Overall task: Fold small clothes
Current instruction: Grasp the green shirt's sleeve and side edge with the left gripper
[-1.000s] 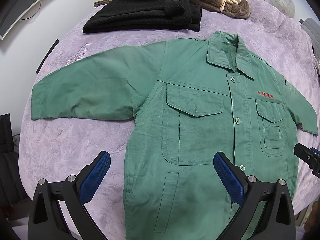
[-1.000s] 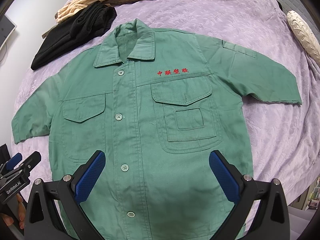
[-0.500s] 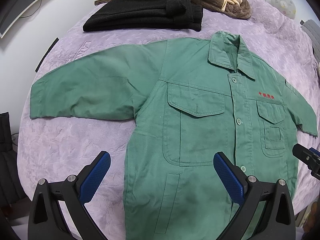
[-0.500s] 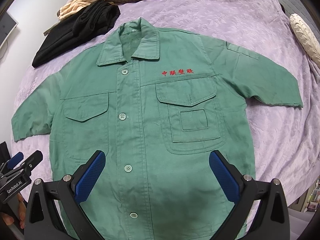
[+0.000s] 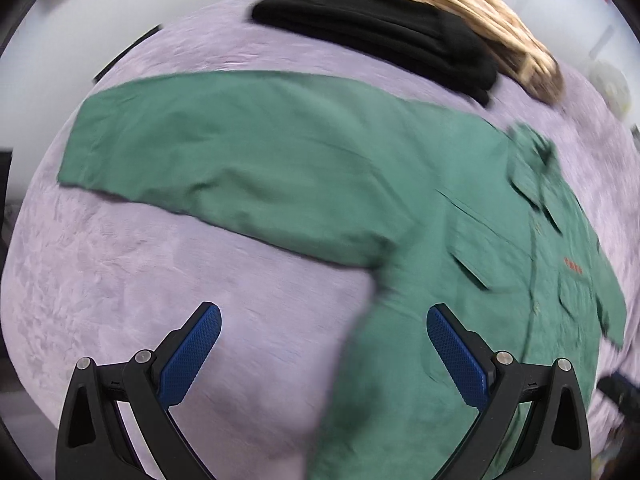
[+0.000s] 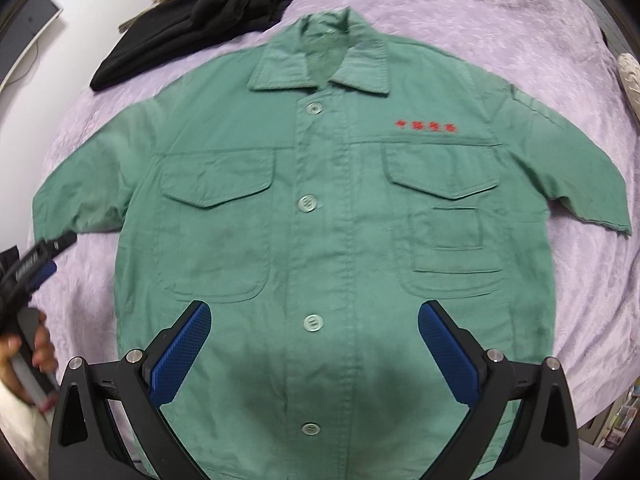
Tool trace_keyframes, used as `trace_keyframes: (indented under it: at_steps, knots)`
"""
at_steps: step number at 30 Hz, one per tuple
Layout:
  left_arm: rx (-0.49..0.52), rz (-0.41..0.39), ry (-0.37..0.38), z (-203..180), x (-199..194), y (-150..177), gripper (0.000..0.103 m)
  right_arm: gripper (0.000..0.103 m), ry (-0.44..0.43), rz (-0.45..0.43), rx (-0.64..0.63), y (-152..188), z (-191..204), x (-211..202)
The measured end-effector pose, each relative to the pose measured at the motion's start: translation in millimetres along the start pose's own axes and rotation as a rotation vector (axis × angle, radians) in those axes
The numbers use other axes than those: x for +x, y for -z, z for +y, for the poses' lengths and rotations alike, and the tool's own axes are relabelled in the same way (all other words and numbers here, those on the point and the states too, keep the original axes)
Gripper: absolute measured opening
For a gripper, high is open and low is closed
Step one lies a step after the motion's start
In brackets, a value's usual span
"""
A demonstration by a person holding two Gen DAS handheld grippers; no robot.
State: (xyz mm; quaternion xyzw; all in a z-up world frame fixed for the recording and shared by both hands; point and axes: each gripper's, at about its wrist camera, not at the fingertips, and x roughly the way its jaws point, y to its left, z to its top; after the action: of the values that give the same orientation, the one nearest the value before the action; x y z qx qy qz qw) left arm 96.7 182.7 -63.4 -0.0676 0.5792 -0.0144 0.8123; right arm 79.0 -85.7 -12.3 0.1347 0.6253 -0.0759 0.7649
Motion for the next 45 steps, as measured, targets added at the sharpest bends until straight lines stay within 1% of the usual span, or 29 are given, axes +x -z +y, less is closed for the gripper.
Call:
trace_keyframes:
  at_steps: [3, 5, 7, 10, 12, 13, 14, 15, 16, 17, 18, 19, 20, 21, 22, 24, 27, 28, 29, 31, 33, 35, 37, 38, 40, 42, 43, 45]
  knots:
    - [-0.104, -0.053, -0.029, 51, 15, -16, 0.103, 0.103, -0.013, 0.034, -0.029, 3, 19, 14]
    - [-0.188, -0.082, -0.026, 88, 26, -26, 0.103, 0.103, -0.02, 0.054, -0.049, 4, 31, 24]
    - [-0.273, -0.099, -0.004, 122, 41, -37, 0.103, 0.103, -0.024, 0.071, -0.071, 6, 43, 33]
    - [-0.351, -0.119, 0.02, 154, 58, -50, 0.103, 0.103, -0.029, 0.094, -0.097, 8, 60, 44]
    - [-0.388, -0.132, 0.038, 168, 67, -58, 0.103, 0.103, -0.036, 0.103, -0.112, 8, 71, 49]
    - [-0.399, -0.14, 0.043, 173, 68, -61, 0.099, 0.103, -0.039, 0.105, -0.12, 9, 75, 50]
    - [-0.407, -0.151, 0.037, 177, 69, -63, 0.088, 0.103, -0.042, 0.105, -0.125, 8, 79, 52]
    - [-0.415, -0.162, 0.023, 181, 68, -66, 0.081, 0.103, -0.046, 0.105, -0.128, 8, 81, 52]
    - [-0.422, -0.169, 0.02, 185, 67, -69, 0.061, 0.103, -0.051, 0.104, -0.13, 8, 82, 52]
    - [-0.425, -0.176, 0.028, 189, 66, -71, 0.037, 0.103, -0.062, 0.099, -0.13, 9, 84, 51]
    - [-0.427, -0.183, 0.05, 194, 65, -73, 0.025, 0.103, -0.07, 0.093, -0.13, 10, 84, 50]
    - [-0.428, -0.193, 0.099, 199, 63, -76, 0.008, 0.103, -0.074, 0.088, -0.13, 10, 85, 50]
    - [-0.433, -0.203, 0.132, 201, 61, -77, 0.008, 0.103, -0.082, 0.08, -0.13, 11, 85, 48]
    - [-0.43, -0.215, 0.137, 201, 57, -78, 0.008, 0.103, -0.091, 0.071, -0.129, 11, 84, 47]
    - [-0.404, -0.235, 0.132, 197, 51, -79, 0.008, 0.103, -0.098, 0.066, -0.128, 10, 82, 46]
    - [-0.339, -0.28, 0.124, 182, 35, -82, 0.007, 0.103, -0.116, 0.049, -0.12, 8, 76, 44]
    - [-0.209, -0.346, 0.146, 142, 4, -84, 0.006, 0.103, -0.147, 0.013, -0.1, 6, 62, 35]
    - [-0.147, -0.37, 0.163, 120, -8, -85, 0.003, 0.103, -0.153, 0.002, -0.093, 5, 57, 32]
    - [-0.098, -0.385, 0.172, 100, -14, -91, 0.003, 0.103, -0.157, -0.015, -0.079, 5, 47, 28]
    - [0.032, -0.418, 0.201, 48, -31, -92, 0.003, 0.103, -0.16, -0.032, -0.054, 5, 29, 21]
    - [0.141, -0.43, 0.251, -9, -41, -90, 0.003, 0.103, -0.158, -0.045, -0.013, 4, 0, 14]
    - [0.232, -0.415, 0.309, -68, -42, -88, 0.003, 0.103, -0.147, -0.059, 0.028, 3, -30, 9]
    - [0.323, -0.389, 0.338, -128, -37, -82, 0.003, 0.103, -0.134, -0.067, 0.06, 3, -53, 6]
    - [0.369, -0.357, 0.348, -159, -29, -75, 0.003, 0.103, -0.125, -0.072, 0.083, 3, -72, 4]
    - [0.437, -0.277, 0.368, -213, -7, -60, 0.003, 0.103, -0.111, -0.073, 0.111, 5, -94, 6]
    - [0.508, -0.223, 0.343, -253, 14, -35, 0.003, 0.103, -0.098, -0.065, 0.146, 8, -118, 11]
    - [0.557, -0.196, 0.302, -273, 28, -21, 0.003, 0.103, -0.094, -0.06, 0.16, 8, -127, 12]
    - [0.626, -0.178, 0.215, -294, 47, 7, 0.003, 0.103, -0.089, -0.041, 0.204, 12, -147, 21]
